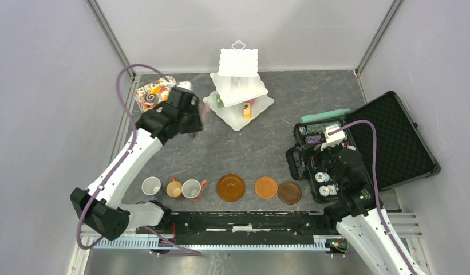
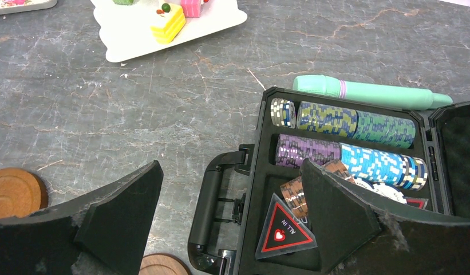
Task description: Serve the afternoon tea
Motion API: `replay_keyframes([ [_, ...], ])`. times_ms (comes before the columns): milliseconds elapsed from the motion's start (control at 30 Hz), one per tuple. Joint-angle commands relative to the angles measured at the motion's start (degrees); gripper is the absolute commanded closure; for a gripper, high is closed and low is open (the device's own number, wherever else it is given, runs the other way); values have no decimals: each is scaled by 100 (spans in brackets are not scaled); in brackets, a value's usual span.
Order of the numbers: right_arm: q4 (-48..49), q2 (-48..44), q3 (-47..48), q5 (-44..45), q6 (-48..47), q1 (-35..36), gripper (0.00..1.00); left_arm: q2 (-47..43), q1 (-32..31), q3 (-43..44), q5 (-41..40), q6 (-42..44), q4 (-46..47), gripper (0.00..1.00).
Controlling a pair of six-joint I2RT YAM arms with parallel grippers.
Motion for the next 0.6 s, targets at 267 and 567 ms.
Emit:
replay_keyframes([
  [267,187,103,-2,-134,50,21,2,1248,2724,953,-164,813,874,51],
  [567,134,340,4,-101,53,32,2,3580,3724,3640,106,1114,386,48],
])
